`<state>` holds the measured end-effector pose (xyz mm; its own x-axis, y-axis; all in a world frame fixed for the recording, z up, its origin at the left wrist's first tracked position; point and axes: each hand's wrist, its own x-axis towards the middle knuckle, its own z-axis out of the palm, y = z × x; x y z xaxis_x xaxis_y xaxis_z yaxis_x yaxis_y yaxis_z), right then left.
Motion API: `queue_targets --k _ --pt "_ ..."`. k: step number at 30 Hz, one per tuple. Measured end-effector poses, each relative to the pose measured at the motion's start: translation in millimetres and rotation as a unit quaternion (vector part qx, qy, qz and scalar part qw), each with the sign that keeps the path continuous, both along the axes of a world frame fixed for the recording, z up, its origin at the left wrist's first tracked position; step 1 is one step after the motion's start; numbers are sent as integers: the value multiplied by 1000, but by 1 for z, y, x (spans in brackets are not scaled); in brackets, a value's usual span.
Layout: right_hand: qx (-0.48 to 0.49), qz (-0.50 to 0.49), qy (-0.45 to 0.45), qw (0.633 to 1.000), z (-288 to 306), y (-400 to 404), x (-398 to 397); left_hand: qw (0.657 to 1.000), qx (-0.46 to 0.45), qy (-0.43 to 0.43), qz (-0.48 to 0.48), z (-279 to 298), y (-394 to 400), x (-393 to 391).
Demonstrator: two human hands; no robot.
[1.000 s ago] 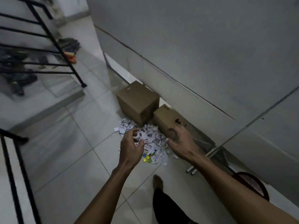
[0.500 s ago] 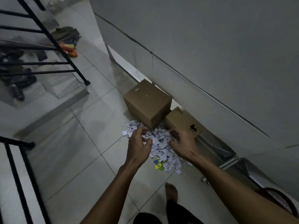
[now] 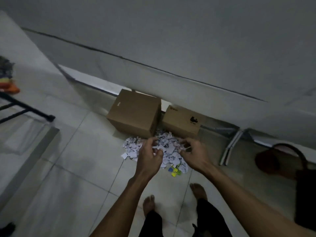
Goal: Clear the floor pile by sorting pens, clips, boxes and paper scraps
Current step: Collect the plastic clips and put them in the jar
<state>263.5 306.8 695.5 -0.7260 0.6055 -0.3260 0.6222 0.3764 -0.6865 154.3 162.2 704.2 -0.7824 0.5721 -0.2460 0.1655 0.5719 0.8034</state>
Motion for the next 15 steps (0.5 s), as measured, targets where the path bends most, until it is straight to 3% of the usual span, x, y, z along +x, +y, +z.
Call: queue_targets --k 7,15 --pt "-54 -154 -14 987 -34 -67 19 993 -14 -14 -116 -33 -29 -20" --pt "-80 -225 -37 970 -70 -101 46 985 -47 -79 -145 -76 -41 7"
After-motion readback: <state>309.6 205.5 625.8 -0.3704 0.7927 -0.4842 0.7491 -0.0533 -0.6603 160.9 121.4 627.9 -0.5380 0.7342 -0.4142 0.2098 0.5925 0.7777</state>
